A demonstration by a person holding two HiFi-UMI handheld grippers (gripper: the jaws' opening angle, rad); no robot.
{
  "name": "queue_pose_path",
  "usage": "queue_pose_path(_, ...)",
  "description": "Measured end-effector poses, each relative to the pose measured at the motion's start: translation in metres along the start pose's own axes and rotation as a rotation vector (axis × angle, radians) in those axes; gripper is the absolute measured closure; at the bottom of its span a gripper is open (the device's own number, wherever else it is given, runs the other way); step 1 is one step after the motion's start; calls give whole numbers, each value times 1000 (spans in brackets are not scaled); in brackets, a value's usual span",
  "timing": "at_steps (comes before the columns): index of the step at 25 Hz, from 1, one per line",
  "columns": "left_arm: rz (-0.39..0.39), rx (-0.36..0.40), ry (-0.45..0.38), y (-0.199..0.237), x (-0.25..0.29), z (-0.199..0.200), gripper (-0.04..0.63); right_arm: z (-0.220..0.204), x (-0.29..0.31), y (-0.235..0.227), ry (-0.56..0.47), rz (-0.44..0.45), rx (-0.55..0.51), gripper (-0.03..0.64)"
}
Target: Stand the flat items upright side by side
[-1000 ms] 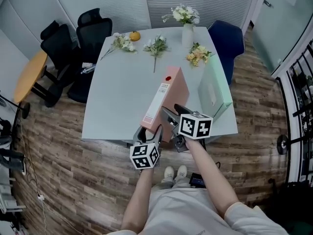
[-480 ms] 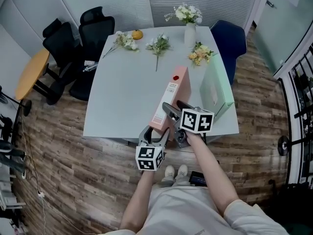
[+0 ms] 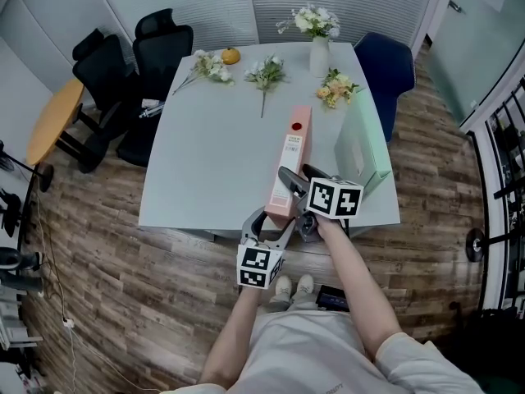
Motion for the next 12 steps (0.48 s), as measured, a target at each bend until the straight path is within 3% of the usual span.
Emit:
queue_pose_path(5,-63,26,-5,-12,3,1,310,4,-4,-9,4,-9,8,293)
queue_pose_path(12,-193,-28,-144,-13,-12,22,310,7,-9,-13,-5,-27,-14,295)
Point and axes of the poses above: the fingertips, and each gripper's own axes: x forward along the fingers, y to its left, z out of its top, the point moved 3 cm from there along -x, backward along the fingers, and after that the axes turned 9 degrees about y, right-handed, at the moved point
